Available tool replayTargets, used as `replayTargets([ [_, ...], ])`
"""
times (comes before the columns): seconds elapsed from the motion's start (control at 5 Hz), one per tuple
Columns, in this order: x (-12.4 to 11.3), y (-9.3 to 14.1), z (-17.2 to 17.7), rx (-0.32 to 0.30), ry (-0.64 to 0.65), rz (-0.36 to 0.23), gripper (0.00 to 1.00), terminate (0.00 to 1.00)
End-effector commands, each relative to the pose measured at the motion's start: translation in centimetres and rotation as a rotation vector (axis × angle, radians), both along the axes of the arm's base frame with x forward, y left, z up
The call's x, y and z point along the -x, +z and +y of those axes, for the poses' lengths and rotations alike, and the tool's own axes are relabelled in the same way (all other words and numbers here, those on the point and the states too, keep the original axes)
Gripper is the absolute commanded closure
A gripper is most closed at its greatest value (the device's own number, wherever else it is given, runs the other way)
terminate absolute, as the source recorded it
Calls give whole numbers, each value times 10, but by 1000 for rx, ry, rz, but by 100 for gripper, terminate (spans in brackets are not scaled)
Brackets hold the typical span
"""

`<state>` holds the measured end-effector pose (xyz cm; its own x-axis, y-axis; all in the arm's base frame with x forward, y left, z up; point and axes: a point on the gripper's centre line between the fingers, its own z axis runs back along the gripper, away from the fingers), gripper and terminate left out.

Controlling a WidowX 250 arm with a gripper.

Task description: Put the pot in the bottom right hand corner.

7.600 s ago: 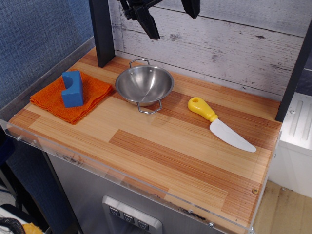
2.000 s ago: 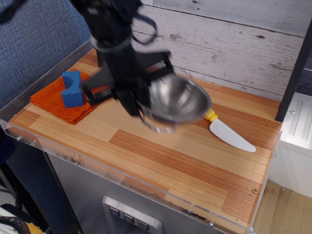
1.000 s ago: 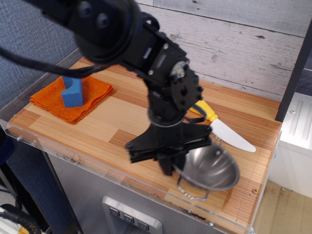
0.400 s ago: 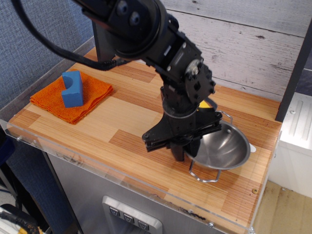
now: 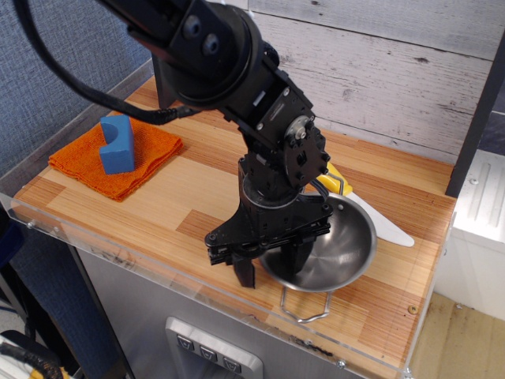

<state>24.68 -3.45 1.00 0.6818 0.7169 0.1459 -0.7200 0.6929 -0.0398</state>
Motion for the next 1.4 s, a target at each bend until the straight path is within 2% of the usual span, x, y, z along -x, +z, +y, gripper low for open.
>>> replayTargets([
  [0.0, 2, 19, 9, 9, 15, -55, 0, 0],
  [0.4, -1, 29, 12, 29, 15, -79, 0, 0],
  [0.8, 3, 89, 21, 81, 35, -190, 0, 0],
  [1.2, 12, 143, 36, 108, 21, -230, 0, 0],
])
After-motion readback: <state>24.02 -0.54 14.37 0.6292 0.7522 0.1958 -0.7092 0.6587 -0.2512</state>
